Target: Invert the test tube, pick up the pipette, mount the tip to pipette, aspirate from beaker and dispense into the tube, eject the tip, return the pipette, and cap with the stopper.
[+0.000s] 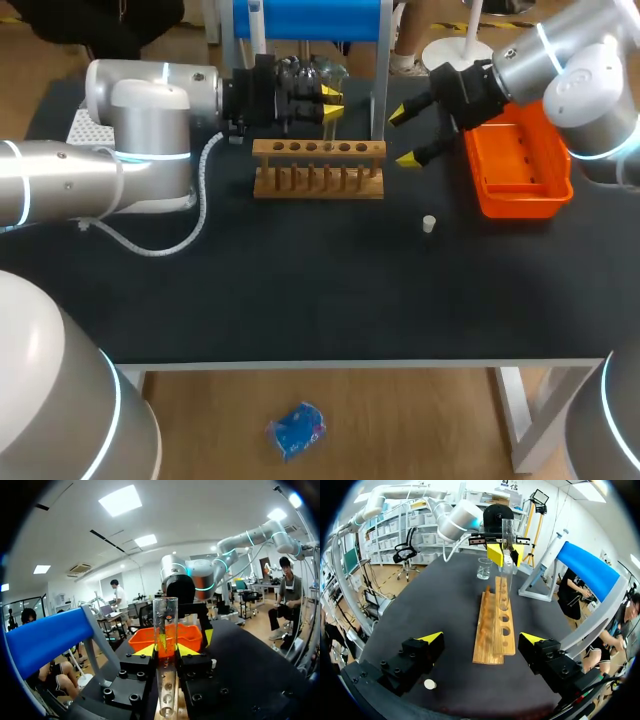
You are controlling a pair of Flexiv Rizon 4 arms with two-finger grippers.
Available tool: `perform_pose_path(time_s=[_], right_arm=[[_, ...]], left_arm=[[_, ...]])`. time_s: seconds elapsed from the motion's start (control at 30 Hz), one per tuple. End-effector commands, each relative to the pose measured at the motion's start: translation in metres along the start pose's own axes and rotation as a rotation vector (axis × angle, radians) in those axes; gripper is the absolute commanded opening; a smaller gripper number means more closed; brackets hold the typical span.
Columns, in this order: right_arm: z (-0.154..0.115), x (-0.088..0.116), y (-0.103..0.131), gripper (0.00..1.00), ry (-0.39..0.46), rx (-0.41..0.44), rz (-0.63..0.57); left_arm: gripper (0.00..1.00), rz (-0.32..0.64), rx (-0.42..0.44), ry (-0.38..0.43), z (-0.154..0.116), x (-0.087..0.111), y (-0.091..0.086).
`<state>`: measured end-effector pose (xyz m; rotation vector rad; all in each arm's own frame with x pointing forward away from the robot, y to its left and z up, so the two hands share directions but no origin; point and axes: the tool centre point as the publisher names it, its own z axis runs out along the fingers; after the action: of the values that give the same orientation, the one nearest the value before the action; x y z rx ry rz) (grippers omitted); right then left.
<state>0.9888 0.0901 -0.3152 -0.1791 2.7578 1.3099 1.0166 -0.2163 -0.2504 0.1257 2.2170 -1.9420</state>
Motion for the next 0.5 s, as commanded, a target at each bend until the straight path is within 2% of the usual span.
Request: perform_pose_path(time_s=[0.03,0.5], right_arm=[[0.000,-0.001,-0.001,1.00,0.002,0.000,-0.001],[0.000,-0.001,-0.001,1.00,0.002,0.000,-0.001]], left_arm=[[0.00,-0.002,0.008,0.004,0.002,-0.003,0.008],[0.00,-0.026,0.015,-0.003,0.004,-0.004,0.030]])
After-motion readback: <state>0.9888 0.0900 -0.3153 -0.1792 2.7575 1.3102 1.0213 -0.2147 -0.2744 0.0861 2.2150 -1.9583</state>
